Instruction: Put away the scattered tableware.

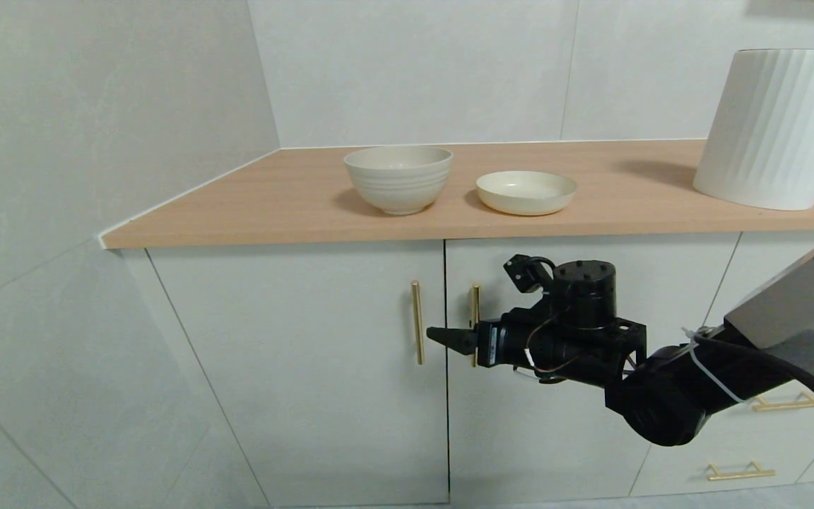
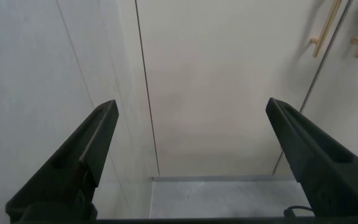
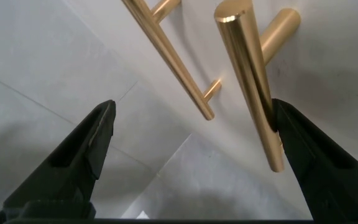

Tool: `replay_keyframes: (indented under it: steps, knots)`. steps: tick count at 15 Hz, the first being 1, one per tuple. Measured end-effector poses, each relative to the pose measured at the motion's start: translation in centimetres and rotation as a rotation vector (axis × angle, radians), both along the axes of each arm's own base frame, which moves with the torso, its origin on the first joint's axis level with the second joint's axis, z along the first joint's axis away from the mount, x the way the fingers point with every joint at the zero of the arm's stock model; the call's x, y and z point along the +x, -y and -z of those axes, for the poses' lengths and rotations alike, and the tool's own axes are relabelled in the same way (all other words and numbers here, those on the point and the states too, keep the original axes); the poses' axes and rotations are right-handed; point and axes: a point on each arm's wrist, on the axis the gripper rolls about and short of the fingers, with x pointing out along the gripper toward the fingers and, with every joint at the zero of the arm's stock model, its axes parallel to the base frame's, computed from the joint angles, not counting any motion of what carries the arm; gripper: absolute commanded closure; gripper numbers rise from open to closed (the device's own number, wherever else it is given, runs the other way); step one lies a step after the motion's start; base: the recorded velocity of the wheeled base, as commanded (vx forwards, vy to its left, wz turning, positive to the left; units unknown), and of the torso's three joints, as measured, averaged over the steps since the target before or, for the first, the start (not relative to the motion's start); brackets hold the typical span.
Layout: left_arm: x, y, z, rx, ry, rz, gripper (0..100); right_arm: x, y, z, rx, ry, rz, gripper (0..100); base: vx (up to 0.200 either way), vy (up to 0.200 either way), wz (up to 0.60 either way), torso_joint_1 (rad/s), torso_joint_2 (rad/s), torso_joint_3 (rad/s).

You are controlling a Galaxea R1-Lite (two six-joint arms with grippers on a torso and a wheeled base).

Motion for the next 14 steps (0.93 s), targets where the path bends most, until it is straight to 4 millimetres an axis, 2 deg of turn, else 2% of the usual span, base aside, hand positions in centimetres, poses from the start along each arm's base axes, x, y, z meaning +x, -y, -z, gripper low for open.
replay_keyframes:
  steps: [6, 12, 14]
  knots:
    - [0.0, 0.0, 0.0, 0.000, 0.000, 0.000, 0, -0.9, 0.4, -0.3, 0.008, -0.017, -0.070, 0, 0.000, 0.000, 0.00, 0.000, 0.00, 0.000]
    - [0.0, 0.0, 0.0, 0.000, 0.000, 0.000, 0, -2.9, 1.7, -1.0, 0.015, -0.041, -0.147, 0, 0.000, 0.000, 0.00, 0.000, 0.00, 0.000]
    - [0.0, 0.0, 0.0, 0.000, 0.000, 0.000, 0, -4.2, 2.5, -1.2, 0.014, -0.053, -0.181, 0, 0.000, 0.000, 0.00, 0.000, 0.00, 0.000]
